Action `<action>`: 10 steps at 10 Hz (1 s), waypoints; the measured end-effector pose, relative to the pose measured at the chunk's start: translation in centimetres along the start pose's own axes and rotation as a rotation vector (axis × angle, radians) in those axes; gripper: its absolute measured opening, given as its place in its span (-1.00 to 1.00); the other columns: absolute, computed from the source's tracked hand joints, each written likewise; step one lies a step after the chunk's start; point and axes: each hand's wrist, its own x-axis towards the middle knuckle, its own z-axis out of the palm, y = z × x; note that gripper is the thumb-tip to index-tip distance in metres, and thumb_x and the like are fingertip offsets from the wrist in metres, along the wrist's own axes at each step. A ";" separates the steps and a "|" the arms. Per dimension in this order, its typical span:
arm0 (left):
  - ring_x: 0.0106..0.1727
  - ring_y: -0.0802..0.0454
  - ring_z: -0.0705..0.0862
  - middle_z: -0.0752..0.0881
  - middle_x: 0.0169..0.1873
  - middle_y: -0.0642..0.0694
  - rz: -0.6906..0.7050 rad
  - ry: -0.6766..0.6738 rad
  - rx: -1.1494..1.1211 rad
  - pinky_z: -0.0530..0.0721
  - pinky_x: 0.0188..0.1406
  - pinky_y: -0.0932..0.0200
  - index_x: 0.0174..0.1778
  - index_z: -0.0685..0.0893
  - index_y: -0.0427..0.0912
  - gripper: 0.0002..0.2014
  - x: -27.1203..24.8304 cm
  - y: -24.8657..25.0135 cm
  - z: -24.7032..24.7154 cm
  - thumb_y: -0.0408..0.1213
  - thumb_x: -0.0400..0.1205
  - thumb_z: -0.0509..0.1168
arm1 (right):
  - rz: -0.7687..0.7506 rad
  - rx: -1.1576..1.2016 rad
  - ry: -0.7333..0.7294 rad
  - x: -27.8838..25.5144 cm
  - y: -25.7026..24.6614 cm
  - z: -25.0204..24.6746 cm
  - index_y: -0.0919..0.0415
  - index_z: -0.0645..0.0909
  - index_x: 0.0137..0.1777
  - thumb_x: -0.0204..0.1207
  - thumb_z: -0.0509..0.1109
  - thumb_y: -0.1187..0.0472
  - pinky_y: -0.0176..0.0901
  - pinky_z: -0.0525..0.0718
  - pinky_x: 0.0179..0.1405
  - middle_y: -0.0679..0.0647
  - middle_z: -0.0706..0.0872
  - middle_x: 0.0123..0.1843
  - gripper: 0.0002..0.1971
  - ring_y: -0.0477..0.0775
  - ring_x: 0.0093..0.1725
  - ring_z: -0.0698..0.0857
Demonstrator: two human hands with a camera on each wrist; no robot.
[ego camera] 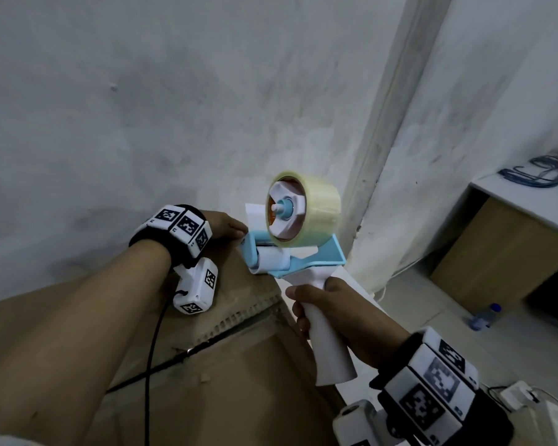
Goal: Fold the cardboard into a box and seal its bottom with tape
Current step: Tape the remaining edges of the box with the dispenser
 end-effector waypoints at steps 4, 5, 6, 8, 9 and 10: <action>0.49 -0.22 0.40 0.43 0.46 -0.35 -0.187 0.067 0.247 0.34 0.46 0.01 0.52 0.28 -0.32 -0.58 -1.8 1.7 1.4 -0.29 0.73 0.00 | -0.034 -0.012 -0.018 -0.5 -0.5 0.8 0.27 0.50 -0.26 0.57 0.30 0.27 -0.35 0.56 -0.62 0.11 0.53 -0.45 -0.83 -0.12 -0.63 0.51; 0.40 -0.22 0.51 0.53 0.36 -0.27 -0.269 0.076 0.420 0.49 0.38 -0.03 0.45 0.38 -0.12 -0.59 -2.4 1.4 1.1 -0.26 0.66 0.16 | -0.063 -0.055 -0.001 -0.8 -0.7 1.2 0.25 0.47 -0.33 0.57 0.29 0.28 -0.40 0.50 -0.65 0.10 0.51 -0.49 -0.77 -0.16 -0.69 0.48; 0.40 -0.33 0.50 0.54 0.37 -0.34 -0.292 0.105 0.227 0.44 0.43 -0.25 0.37 0.53 -0.20 -0.64 -1.5 1.0 1.3 -0.22 0.67 0.10 | -0.105 -0.115 0.020 -1.5 -1.0 1.3 0.23 0.45 -0.34 0.58 0.26 0.31 -0.41 0.45 -0.67 0.12 0.48 -0.48 -0.77 -0.13 -0.65 0.46; 0.37 -0.25 0.54 0.57 0.30 -0.25 -0.342 0.018 0.386 0.52 0.39 -0.10 0.35 0.54 -0.18 -0.55 -4.0 2.5 0.1 -0.32 0.52 0.36 | -0.087 -0.167 0.018 -4.1 -0.8 0.5 0.26 0.48 -0.17 0.58 0.25 0.28 -0.37 0.48 -0.64 0.10 0.48 -0.44 -0.89 -0.09 -0.57 0.46; 0.35 -0.23 0.56 0.59 0.31 -0.24 -0.321 -0.046 0.332 0.53 0.38 -0.08 0.33 0.56 -0.26 -0.52 -2.0 1.9 0.5 -0.20 0.49 0.38 | -0.063 -0.196 0.006 -5.9 -0.2 -0.5 0.19 0.48 -0.16 0.59 0.27 0.22 -0.35 0.52 -0.58 0.06 0.52 -0.42 -0.90 -0.10 -0.53 0.49; 0.35 -0.24 0.56 0.56 0.38 -0.26 -0.281 0.042 0.325 0.51 0.29 -0.05 0.37 0.53 -0.20 -0.14 -0.1 1.3 1.1 0.33 0.25 0.29 | -0.011 -0.192 0.011 -8.9 1.2 -2.1 0.08 0.48 -0.14 0.59 0.28 0.16 -0.40 0.54 -0.55 0.03 0.56 -0.40 -0.91 -0.13 -0.50 0.52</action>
